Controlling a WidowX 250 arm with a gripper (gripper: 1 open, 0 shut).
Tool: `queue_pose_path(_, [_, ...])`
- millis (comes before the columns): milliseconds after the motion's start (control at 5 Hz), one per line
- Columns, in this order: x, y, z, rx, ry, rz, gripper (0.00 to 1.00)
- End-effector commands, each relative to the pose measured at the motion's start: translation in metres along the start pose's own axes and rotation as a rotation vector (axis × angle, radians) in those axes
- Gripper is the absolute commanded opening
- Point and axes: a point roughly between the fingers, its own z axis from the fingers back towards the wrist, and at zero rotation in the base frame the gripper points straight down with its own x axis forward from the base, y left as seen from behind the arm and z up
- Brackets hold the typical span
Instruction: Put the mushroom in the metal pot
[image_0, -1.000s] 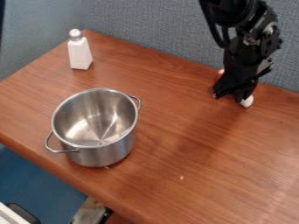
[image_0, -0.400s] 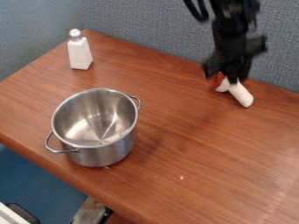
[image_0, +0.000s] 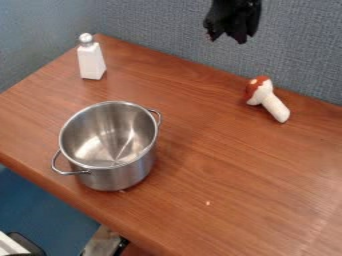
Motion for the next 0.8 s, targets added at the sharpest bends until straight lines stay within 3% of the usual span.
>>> queue_pose_path(0, [-0.014,-0.013,0.008,-0.026,-0.078,0.055,1.0])
queue_pose_path(400, [-0.043,-0.021,-0.019,0.025,-0.189,0.036,1.0])
queue_pose_path(600, [-0.06,-0.034,-0.032,0.011,-0.194,-0.055,1.0])
